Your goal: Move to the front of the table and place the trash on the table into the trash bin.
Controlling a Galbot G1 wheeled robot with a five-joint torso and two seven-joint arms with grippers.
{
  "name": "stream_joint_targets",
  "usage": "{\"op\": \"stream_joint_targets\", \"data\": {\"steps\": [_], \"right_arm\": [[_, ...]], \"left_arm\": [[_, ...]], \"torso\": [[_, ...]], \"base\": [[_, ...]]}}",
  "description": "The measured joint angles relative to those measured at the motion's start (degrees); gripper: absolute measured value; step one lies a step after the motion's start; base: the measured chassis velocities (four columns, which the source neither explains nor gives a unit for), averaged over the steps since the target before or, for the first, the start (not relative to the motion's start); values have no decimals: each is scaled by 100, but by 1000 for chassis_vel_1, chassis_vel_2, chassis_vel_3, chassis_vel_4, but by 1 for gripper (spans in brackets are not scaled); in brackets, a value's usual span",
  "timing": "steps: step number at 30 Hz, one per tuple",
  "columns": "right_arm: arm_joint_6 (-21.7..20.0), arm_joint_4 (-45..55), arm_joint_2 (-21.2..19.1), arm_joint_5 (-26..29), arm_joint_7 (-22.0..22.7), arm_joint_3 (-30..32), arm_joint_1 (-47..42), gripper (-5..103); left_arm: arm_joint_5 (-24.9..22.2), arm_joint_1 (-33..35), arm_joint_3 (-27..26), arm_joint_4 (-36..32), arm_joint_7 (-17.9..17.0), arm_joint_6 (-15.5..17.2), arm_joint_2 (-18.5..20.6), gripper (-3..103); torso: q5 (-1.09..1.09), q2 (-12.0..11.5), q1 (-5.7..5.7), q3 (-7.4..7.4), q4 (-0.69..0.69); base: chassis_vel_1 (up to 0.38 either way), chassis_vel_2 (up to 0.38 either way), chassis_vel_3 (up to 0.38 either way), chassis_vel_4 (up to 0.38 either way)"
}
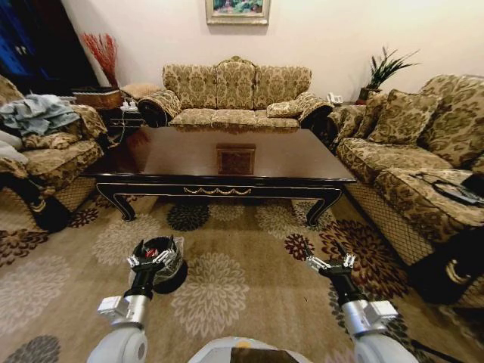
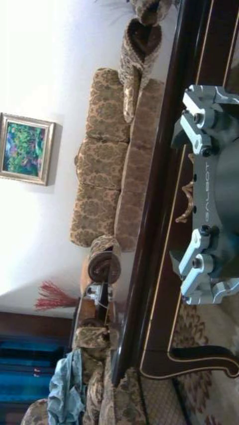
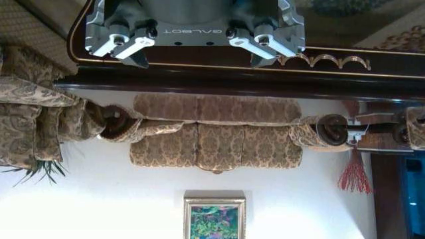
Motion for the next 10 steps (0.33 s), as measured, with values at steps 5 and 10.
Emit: {"op": "stream_joint_targets", "data": {"steps": [5, 10], "right_arm": [[0, -2, 0, 0, 1, -1, 2, 100], [1, -3, 0, -1, 3, -1, 2, 100]], "left_arm": [[1, 0, 0, 0, 0, 1, -1, 100], [2, 0, 0, 0, 0, 1, 0, 100]], "torso": [[0, 0, 0, 0, 0], [0, 0, 0, 0, 0]], "base": [[0, 0, 0, 0], [0, 0, 0, 0]]}}
